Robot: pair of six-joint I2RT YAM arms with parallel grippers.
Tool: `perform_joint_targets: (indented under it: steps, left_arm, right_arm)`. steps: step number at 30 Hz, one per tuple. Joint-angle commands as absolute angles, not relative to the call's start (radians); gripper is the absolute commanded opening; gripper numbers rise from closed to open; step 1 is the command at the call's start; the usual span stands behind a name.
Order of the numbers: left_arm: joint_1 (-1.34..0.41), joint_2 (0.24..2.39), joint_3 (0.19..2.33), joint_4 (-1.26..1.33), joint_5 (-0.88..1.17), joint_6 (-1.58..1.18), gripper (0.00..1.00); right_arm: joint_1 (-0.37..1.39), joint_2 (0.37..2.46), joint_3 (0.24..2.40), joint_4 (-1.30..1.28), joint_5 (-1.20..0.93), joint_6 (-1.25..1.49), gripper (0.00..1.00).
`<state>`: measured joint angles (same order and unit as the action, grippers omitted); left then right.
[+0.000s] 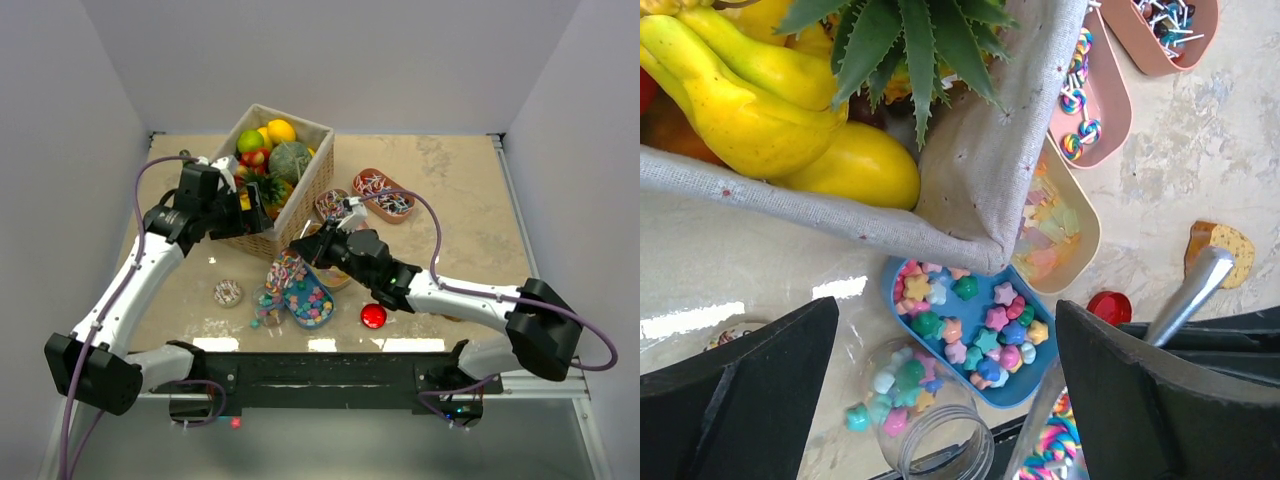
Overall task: Pack the candies
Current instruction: Place the fake candies in the packing bottle.
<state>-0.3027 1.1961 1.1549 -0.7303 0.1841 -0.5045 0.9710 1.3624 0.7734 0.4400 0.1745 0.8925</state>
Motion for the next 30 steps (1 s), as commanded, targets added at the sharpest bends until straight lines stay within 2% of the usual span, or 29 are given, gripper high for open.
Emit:
perform_joint_targets:
  steps: [1, 10, 30]
  left_arm:
    - [-0.295, 1.169, 1.218, -0.75, 0.154, -0.492, 0.95]
    - [-0.295, 1.141, 1.258, -0.778, 0.064, -0.503, 0.96]
    - [-0.293, 1.14, 1.302, -0.802, 0.04, -0.502, 0.96]
  right_arm:
    - [0.982, 1.374, 0.83, 0.483, 0.221, 0.845, 0.0]
    - [1.02, 1.382, 0.894, 0.423, 0.299, 0.762, 0.0]
    - [1.13, 1.423, 0.982, 0.336, 0.468, 0.568, 0.0]
